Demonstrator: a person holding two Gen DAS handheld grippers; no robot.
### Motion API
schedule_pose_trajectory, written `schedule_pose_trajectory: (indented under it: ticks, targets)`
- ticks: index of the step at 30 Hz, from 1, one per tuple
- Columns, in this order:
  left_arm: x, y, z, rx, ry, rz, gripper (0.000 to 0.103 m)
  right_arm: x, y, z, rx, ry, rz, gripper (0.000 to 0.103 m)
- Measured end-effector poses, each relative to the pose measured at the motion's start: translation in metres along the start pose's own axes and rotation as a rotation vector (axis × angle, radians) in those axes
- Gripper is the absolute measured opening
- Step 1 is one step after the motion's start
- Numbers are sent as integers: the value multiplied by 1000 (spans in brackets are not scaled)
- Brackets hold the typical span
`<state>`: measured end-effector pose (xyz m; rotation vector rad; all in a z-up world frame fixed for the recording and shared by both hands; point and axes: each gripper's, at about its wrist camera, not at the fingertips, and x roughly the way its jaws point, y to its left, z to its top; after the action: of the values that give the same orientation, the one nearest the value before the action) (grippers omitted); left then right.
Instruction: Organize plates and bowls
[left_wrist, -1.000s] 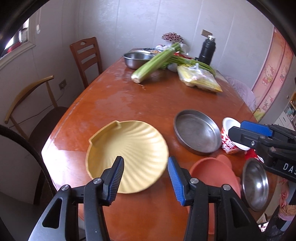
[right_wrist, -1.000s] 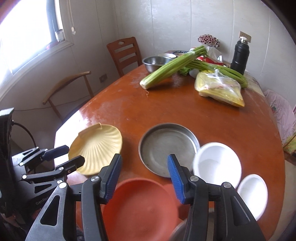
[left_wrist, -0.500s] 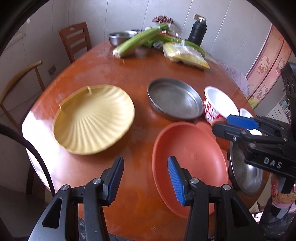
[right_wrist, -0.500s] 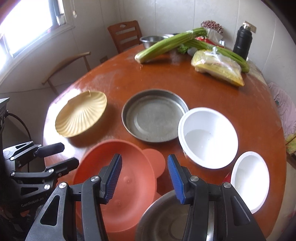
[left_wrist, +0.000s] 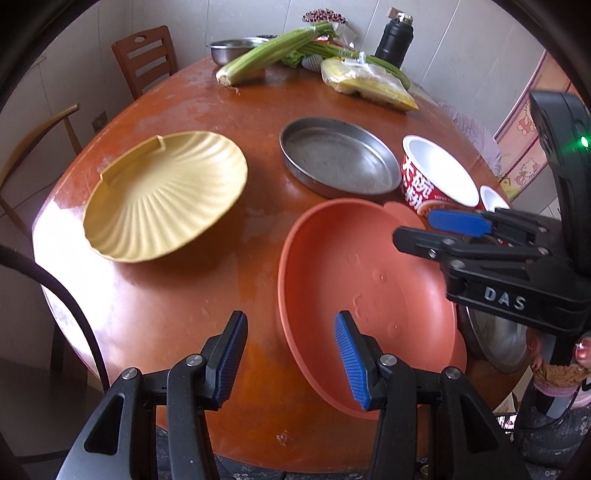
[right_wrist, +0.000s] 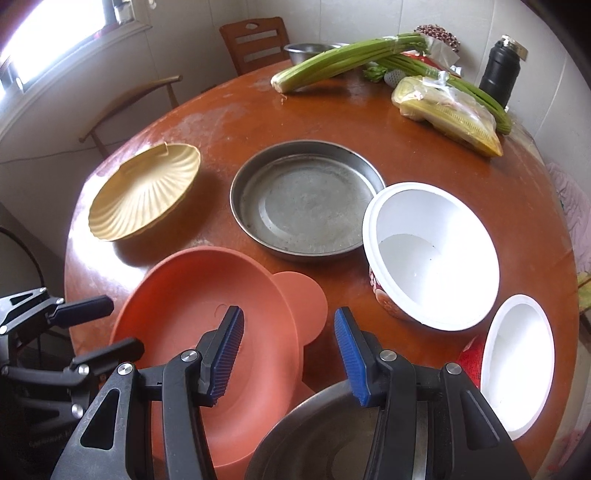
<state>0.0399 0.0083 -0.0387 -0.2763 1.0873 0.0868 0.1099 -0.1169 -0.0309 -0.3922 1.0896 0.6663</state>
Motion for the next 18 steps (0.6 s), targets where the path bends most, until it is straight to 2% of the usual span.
schedule_pose_trajectory:
  ticks: [5, 11, 15, 18]
  targets:
    - [9, -7, -6, 15, 37, -11, 49, 13, 1, 1, -4, 26, -6, 53]
    - [12, -13, -7, 38, 35, 7, 48, 22, 1, 4, 20, 45, 10, 52]
    - [12, -6, -5, 34, 23, 24, 32, 23, 0, 7, 50, 51, 37, 52]
    - [10, 4, -3, 9, 14, 30, 30, 23, 3, 9, 54, 55, 48, 52]
